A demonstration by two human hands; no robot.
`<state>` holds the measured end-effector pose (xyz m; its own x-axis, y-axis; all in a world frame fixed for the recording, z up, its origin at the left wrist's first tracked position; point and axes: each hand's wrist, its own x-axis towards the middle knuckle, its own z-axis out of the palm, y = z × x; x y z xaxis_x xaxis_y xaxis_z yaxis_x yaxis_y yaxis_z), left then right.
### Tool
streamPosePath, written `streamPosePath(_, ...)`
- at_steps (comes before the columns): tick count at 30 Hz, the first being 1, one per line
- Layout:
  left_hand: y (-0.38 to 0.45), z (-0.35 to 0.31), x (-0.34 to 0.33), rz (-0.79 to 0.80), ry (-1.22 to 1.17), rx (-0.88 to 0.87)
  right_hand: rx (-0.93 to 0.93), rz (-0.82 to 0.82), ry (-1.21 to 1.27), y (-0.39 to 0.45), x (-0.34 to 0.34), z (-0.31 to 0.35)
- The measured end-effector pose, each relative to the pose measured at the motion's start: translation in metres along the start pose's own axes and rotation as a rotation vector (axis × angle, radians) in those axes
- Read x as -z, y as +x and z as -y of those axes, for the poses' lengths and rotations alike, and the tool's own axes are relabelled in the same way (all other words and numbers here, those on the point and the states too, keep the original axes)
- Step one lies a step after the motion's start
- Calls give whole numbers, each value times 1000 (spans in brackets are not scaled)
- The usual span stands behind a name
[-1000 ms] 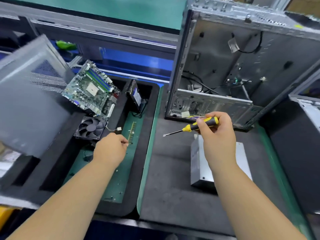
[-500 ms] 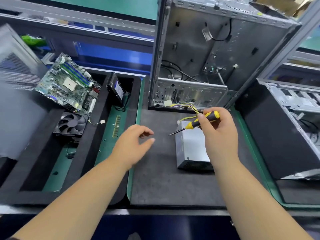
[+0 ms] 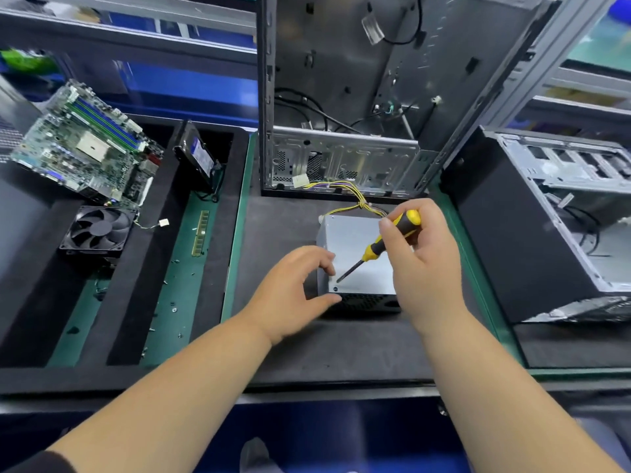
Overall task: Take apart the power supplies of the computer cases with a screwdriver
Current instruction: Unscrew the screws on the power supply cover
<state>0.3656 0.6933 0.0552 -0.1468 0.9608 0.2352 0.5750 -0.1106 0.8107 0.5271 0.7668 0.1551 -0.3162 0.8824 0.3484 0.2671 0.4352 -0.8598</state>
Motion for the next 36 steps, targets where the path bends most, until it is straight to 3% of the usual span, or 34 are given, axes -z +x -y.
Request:
streamPosePath(16,-2,-11,-12,-34,-86,87,80,171,-126,-7,7,1)
streamPosePath(27,-1,-11,-14,-60,-103,114,135,446,-237,6,20,20)
streamPosePath(31,-2,-12,-13,-57,-93,109,103,433,-174,9,22,24)
streamPosePath(36,-1,-14,-14,-56,-92,95,62,543,-36,4,21,27)
